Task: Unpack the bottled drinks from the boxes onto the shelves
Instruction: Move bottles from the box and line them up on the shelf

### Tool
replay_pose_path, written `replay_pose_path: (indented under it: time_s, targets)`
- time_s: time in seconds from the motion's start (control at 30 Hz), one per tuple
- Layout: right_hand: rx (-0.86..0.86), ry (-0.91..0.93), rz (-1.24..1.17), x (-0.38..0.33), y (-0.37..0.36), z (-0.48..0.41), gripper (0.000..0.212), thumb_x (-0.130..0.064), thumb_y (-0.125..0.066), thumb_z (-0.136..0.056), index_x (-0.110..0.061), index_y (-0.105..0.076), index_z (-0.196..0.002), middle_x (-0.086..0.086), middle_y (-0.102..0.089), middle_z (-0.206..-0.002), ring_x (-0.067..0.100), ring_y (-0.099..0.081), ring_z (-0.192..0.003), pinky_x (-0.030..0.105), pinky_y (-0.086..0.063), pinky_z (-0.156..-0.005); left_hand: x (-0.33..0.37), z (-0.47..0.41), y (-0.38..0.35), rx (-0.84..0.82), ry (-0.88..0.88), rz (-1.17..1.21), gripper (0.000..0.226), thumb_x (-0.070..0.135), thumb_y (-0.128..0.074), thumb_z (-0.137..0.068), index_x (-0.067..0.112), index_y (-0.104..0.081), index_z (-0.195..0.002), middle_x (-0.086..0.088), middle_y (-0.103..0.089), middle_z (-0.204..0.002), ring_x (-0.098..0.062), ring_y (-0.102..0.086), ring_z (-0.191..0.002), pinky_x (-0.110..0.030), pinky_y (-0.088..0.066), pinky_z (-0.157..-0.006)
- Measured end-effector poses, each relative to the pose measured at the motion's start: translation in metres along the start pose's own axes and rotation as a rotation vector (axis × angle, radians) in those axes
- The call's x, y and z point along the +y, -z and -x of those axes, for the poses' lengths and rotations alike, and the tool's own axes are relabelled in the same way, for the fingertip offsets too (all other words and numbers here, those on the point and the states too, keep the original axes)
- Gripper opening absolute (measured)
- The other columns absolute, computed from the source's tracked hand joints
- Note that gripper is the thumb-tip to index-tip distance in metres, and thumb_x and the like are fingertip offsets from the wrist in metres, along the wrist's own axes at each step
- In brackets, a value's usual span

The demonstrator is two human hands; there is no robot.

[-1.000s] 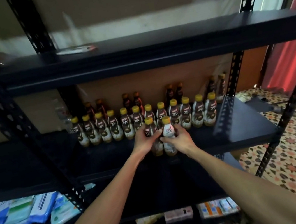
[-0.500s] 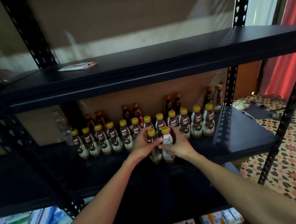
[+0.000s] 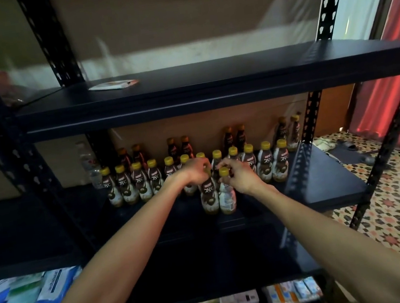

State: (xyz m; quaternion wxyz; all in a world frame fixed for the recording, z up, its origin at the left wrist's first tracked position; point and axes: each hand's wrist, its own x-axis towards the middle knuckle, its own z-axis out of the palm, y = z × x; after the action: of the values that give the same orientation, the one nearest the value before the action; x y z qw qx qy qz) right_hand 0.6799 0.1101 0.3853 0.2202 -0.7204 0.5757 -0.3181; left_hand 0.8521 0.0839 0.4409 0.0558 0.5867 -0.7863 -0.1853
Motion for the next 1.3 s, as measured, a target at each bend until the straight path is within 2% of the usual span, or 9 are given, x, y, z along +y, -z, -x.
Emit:
replay_pose_path:
  time_s: [0.2, 0.37, 0.47, 0.53, 0.63, 0.77, 0.9, 1.1, 1.3]
  targets:
    - [0.005, -0.024, -0.009, -0.004, 0.000, 0.002, 0.028, -0.004, -0.067, -0.092, -0.020, -0.063, -0.115, 0.004, -0.065, -0.098, 0.005, -0.056, -0.071, 0.006, -0.040, -0.050, 0.003, 0.002, -0.006, 0.076, 0.088, -0.051, 0.038, 0.035, -0.068, -0.092, 0.014, -0.054, -0.121, -0.003, -0.058, -0.107, -0.023, -0.062, -0.097, -0.032, -0.051, -0.072]
    - [0.002, -0.027, -0.031, -0.003, 0.001, 0.005, 0.027, 0.000, -0.064, -0.093, -0.014, -0.063, -0.115, 0.001, -0.059, -0.089, 0.000, -0.055, -0.068, 0.006, -0.039, -0.049, 0.007, -0.001, 0.002, -0.032, 0.020, -0.098, 0.044, 0.004, -0.057, -0.092, 0.015, -0.052, -0.134, -0.007, -0.057, -0.123, -0.020, -0.059, -0.095, -0.031, -0.054, -0.073]
    - [0.005, -0.003, 0.020, -0.001, 0.000, 0.004, 0.028, 0.002, -0.062, -0.093, -0.013, -0.062, -0.117, 0.007, -0.060, -0.092, 0.010, -0.052, -0.069, 0.007, -0.037, -0.047, 0.007, -0.001, 0.001, 0.013, 0.037, -0.062, 0.058, 0.019, -0.069, -0.089, 0.017, -0.044, -0.142, -0.007, -0.054, -0.131, -0.022, -0.060, -0.102, -0.026, -0.048, -0.065]
    - [0.017, 0.002, 0.021, -0.003, -0.001, 0.003, 0.030, 0.006, -0.058, -0.093, -0.009, -0.063, -0.119, 0.013, -0.059, -0.098, 0.011, -0.049, -0.070, 0.009, -0.035, -0.047, 0.006, -0.001, -0.004, 0.057, 0.067, -0.087, 0.045, 0.034, -0.069, -0.091, 0.016, -0.052, -0.128, -0.006, -0.059, -0.121, -0.021, -0.060, -0.097, -0.029, -0.047, -0.068]
    - [-0.001, -0.007, 0.034, -0.003, 0.000, 0.002, 0.031, 0.006, -0.058, -0.093, -0.010, -0.062, -0.120, 0.009, -0.057, -0.098, 0.011, -0.052, -0.072, 0.008, -0.037, -0.051, 0.006, -0.003, -0.004, 0.003, 0.029, -0.125, 0.028, 0.015, -0.061, -0.095, 0.014, -0.057, -0.123, -0.009, -0.060, -0.121, -0.019, -0.057, -0.091, -0.029, -0.046, -0.070]
    - [-0.007, -0.011, 0.020, -0.003, 0.000, 0.003, 0.028, -0.002, -0.064, -0.093, -0.017, -0.060, -0.117, 0.011, -0.063, -0.102, 0.018, -0.057, -0.082, 0.006, -0.039, -0.050, 0.011, 0.000, 0.007, -0.044, -0.015, -0.076, 0.060, 0.002, -0.058, -0.090, 0.017, -0.043, -0.146, -0.008, -0.050, -0.137, -0.021, -0.060, -0.100, -0.023, -0.047, -0.062]
    - [-0.015, -0.017, -0.008, -0.003, 0.001, 0.004, 0.027, -0.005, -0.066, -0.094, -0.019, -0.059, -0.116, 0.004, -0.062, -0.094, 0.008, -0.054, -0.072, 0.009, -0.039, -0.052, 0.008, -0.002, -0.001, -0.008, 0.038, -0.124, 0.046, 0.016, -0.069, -0.090, 0.013, -0.053, -0.133, -0.004, -0.058, -0.114, -0.019, -0.058, -0.095, -0.030, -0.052, -0.079]
    - [-0.018, -0.027, 0.000, -0.002, 0.000, 0.001, 0.026, -0.007, -0.067, -0.094, -0.020, -0.058, -0.116, 0.005, -0.062, -0.095, 0.013, -0.057, -0.076, 0.010, -0.039, -0.051, 0.007, -0.002, -0.001, -0.021, -0.002, -0.105, 0.047, 0.008, -0.070, -0.089, 0.015, -0.057, -0.133, -0.007, -0.057, -0.131, -0.023, -0.059, -0.111, -0.031, -0.052, -0.086]
    - [-0.003, -0.026, -0.029, -0.003, 0.001, -0.003, 0.030, -0.028, -0.079, -0.087, -0.019, -0.066, -0.113, 0.007, -0.049, -0.120, 0.021, -0.052, -0.108, 0.033, -0.047, -0.093, 0.005, -0.002, -0.009, 0.027, 0.016, -0.084, 0.065, 0.016, -0.077, -0.085, 0.017, -0.048, -0.143, -0.009, -0.051, -0.141, -0.027, -0.053, -0.126, -0.032, -0.047, -0.094]
